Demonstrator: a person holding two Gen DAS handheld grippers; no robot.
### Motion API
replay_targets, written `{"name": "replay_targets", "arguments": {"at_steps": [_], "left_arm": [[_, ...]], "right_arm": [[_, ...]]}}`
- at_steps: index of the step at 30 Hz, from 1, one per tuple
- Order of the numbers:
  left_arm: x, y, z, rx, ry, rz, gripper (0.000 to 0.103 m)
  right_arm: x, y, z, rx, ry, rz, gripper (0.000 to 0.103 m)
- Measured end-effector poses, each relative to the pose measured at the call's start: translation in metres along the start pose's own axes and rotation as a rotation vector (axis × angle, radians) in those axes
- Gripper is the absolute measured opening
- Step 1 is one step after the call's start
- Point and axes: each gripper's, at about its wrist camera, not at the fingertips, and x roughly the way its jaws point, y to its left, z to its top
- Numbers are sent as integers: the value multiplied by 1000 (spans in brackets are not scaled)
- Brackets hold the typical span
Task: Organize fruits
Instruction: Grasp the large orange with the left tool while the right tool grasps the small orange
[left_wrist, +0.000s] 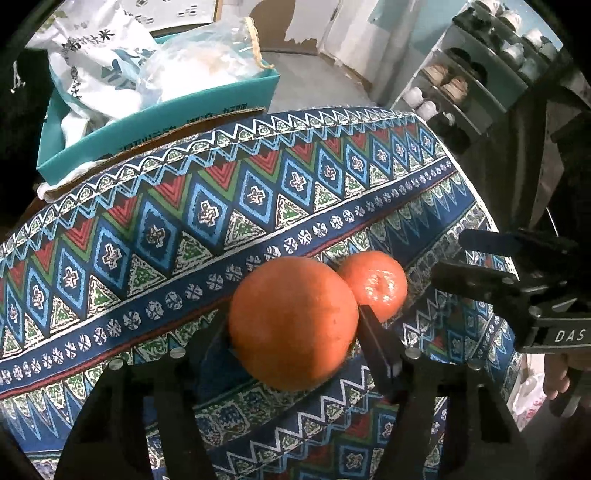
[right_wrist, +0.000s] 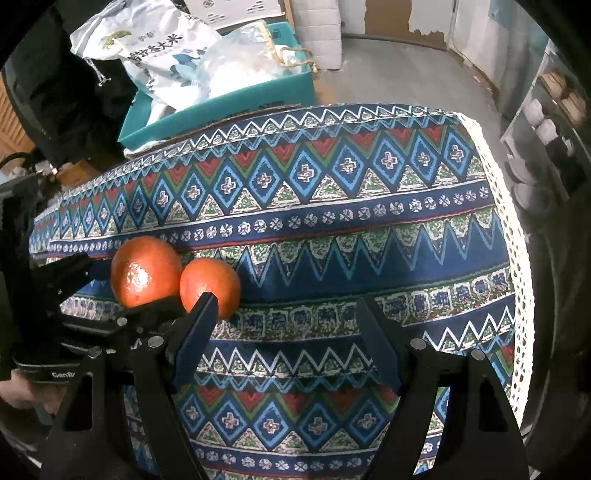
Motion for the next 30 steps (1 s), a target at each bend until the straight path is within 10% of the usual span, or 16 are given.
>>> {"name": "replay_targets", "arguments": {"at_steps": [30], "left_arm": [[-55,51,-53,-105,-36,72,67]], "right_arm": [[48,80,-18,-161,114,190,76]]}}
